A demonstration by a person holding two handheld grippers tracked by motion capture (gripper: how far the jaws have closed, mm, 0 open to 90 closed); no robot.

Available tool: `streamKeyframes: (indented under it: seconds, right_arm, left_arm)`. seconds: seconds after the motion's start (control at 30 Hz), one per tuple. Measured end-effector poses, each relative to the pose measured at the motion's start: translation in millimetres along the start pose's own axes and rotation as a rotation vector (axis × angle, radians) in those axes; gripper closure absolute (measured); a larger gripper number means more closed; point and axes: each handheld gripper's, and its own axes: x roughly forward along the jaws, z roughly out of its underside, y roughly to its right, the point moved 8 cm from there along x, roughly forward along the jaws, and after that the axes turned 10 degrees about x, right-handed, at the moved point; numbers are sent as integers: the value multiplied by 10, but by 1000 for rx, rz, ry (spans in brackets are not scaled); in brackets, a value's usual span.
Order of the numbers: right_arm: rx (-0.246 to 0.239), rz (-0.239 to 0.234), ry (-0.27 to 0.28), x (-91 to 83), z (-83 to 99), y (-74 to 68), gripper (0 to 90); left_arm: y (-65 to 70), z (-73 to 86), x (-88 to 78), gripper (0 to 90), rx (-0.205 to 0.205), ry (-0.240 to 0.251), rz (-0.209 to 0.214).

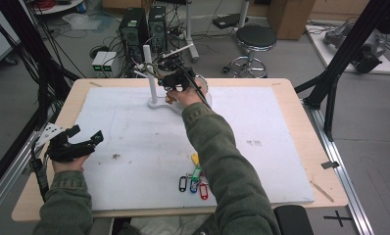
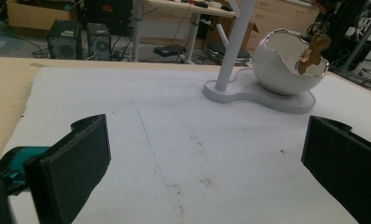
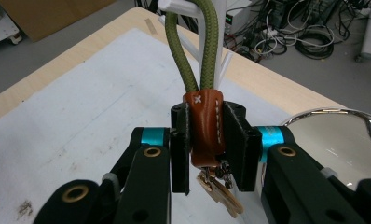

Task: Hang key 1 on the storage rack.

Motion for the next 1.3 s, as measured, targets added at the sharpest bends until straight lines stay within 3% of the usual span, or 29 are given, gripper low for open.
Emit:
streamKeyframes:
  seconds: [0.23,0.47,0.5,0.67,0.83,1.0,1.3]
  right_arm:
    - [9,-17,-7,20,13,0,697]
    - [31,-61,-45,-66,77,31,303]
    - [30,-80,-49,-86,88,23,262]
    - [24,-74,-81,-178,133,25,111]
    - [12,-73,-78,-263,143,48,89]
    - [2,-71,-108,-337,202,50,90]
    - [14,-53,-76,-467,257,124,90]
  left_arm:
    - [13,11,10,17,4,-8,5]
    - [11,10,5,17,4,-5,0]
    - [11,9,4,17,4,-4,0]
    - [19,12,1,17,6,-8,1]
    - [19,12,-3,17,4,-7,1]
    - [10,10,-9,17,6,-7,-4]
    - [17,10,-10,17,6,-8,0]
